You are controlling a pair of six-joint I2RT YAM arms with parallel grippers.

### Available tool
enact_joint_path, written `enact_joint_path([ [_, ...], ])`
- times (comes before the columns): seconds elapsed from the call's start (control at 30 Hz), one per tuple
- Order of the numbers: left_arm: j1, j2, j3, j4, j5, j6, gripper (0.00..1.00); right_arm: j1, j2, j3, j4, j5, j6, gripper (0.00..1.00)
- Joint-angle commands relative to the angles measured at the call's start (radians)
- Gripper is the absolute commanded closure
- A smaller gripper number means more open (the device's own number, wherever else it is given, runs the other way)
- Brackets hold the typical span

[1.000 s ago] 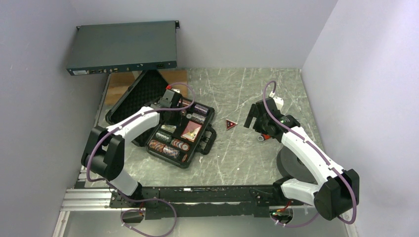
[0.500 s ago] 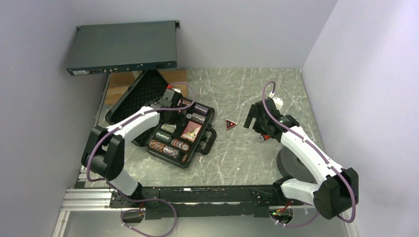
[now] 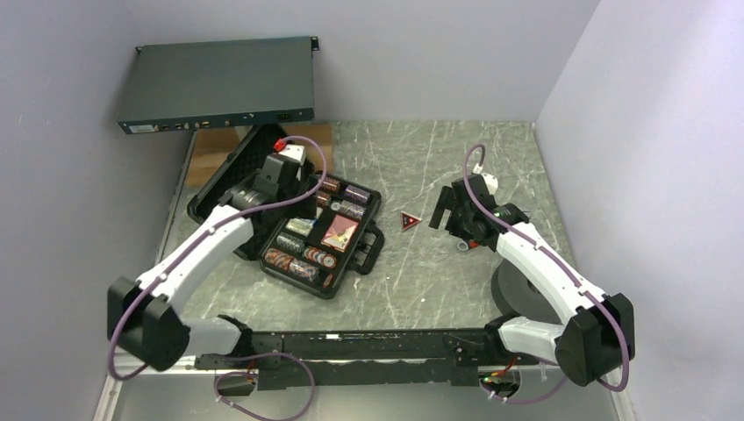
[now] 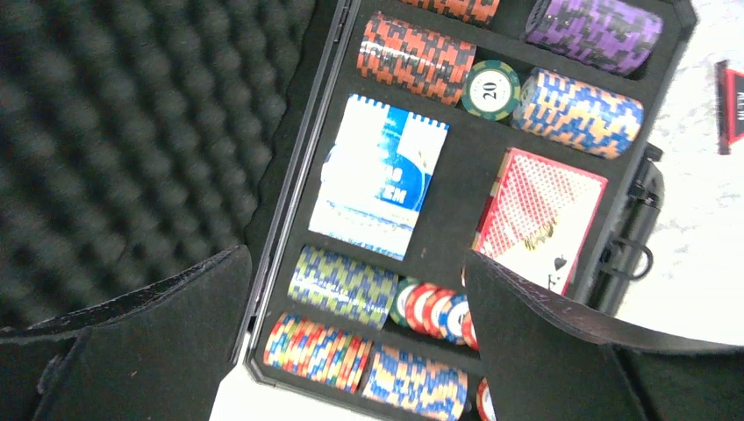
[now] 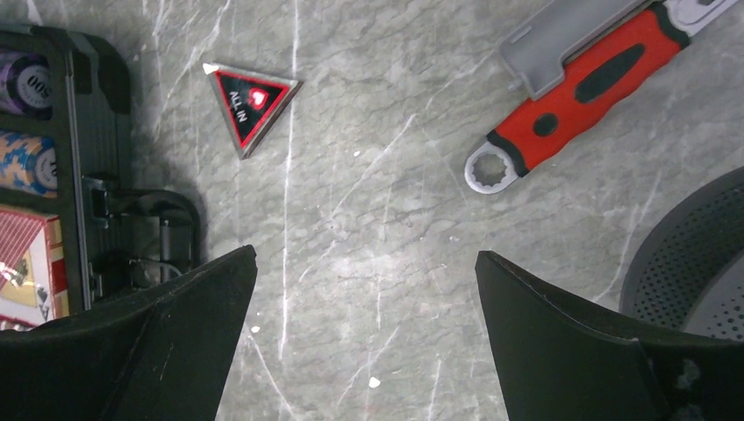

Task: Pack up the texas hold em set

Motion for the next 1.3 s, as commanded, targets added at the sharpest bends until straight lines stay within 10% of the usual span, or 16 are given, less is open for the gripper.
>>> enact_joint_path([
  [0.0, 0.004, -0.156, -0.008, -0.095, -0.009, 0.005, 0.02, -0.002, -0.001, -0.009, 0.056, -0.074, -0.015, 0.00],
  [0.57, 0.008, -0.579, -0.247, -0.155, -0.098, 0.097, 0.00, 0.195, 0.283, 0.175, 0.076, -0.209, -0.184, 0.00],
  [0.97, 0.038, -0.602, -0.265, -0.143, -0.140, 0.086, 0.00, 0.286, 0.315, 0.183, 0.274, -0.246, -0.292, 0.00],
  [1.27, 0.039, -0.543, -0.248, -0.155, -0.107, 0.089, 0.01, 0.202, 0.500, 0.350, 0.056, -0.237, -0.391, 0.00],
])
